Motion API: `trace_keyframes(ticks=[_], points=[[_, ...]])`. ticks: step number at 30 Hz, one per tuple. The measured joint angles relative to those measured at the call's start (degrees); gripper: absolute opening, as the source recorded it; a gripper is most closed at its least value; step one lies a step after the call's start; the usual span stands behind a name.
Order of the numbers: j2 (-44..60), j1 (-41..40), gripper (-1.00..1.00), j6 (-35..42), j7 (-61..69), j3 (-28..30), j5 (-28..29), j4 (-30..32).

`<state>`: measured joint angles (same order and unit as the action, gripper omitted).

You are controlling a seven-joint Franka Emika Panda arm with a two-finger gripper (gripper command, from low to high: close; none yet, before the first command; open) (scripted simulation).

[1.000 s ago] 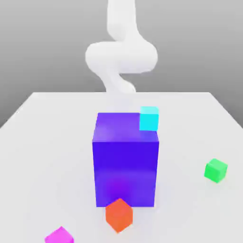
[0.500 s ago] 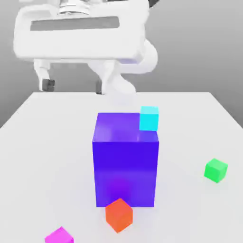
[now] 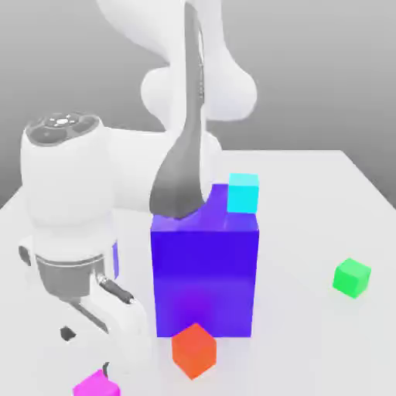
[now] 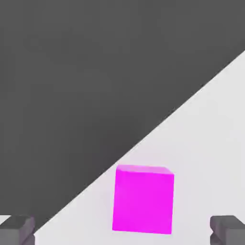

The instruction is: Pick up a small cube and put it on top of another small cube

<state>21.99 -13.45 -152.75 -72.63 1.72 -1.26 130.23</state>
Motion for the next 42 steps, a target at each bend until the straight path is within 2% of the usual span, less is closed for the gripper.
trace_keyframes(ticks=[3, 4, 10, 15, 17, 24, 29, 32, 36, 38, 42], points=[[6.24, -0.30, 0.00, -4.52, 0.13, -0.24, -0.59, -1.22], [7.73, -0.35, -1.00, -5.68, 0.17, -0.30, -0.67, -1.53], [8.49, -0.38, -1.00, -6.31, 0.18, -0.34, -0.70, -1.69], [0.93, 0.04, -1.00, -0.39, -0.03, 0.12, -0.36, -0.09], [-0.76, 2.37, -1.00, 0.44, -1.43, -1.58, -0.31, -0.04], [-8.72, 14.25, -1.00, 0.47, -15.77, -9.05, -2.56, 6.93], [-15.07, 23.47, -1.00, 0.23, -29.62, -16.42, -3.32, 13.08], [-19.29, 33.37, -1.00, 0.18, -40.42, -21.47, -3.36, 17.26], [-23.80, 43.81, -1.00, -0.04, -52.97, -24.86, -2.59, 22.45], [-25.40, 42.73, -1.00, -0.34, -57.70, -24.85, -2.26, 25.40], [-21.51, 41.51, -1.00, -4.42, -62.70, -24.74, 2.36, 26.15]])
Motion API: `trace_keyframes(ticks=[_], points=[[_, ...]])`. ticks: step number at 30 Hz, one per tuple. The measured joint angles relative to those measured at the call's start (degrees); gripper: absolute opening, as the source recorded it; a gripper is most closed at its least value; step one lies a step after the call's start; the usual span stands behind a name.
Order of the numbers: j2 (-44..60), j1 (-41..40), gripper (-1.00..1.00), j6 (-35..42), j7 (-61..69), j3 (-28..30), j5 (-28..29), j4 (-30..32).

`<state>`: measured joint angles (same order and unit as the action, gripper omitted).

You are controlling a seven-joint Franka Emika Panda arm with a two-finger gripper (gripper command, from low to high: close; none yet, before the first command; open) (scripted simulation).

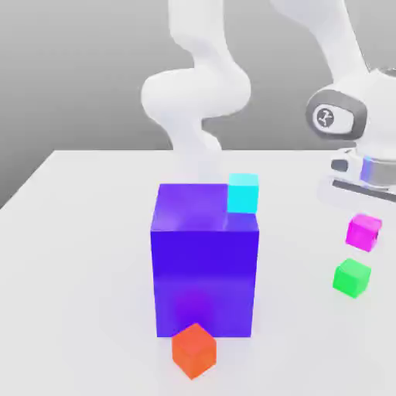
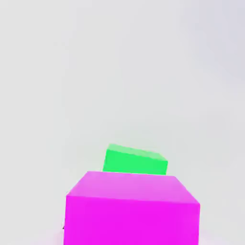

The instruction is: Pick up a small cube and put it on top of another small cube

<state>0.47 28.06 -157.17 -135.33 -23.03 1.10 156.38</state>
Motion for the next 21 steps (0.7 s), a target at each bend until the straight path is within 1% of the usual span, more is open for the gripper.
trace_keyframes(ticks=[2, 5, 6, 12, 13, 18, 21], points=[[2.89, -0.09, -1.00, -2.48, -2.52, 0.66, 3.35, -0.12], [7.50, 1.59, -1.00, -6.40, -6.41, 3.34, 8.75, -0.30], [8.38, 1.95, 1.00, -7.15, -7.16, 3.90, 9.80, -0.33], [8.82, 2.17, 1.00, -7.47, -7.53, 4.22, 10.31, -0.35], [8.24, 2.10, 1.00, -6.97, -7.01, 3.99, 9.57, -0.33], [1.49, 1.89, 1.00, -1.23, -1.36, 1.95, 1.69, -0.02], [-2.71, 2.91, 1.00, 2.50, 1.65, 1.94, -2.50, 0.29]])
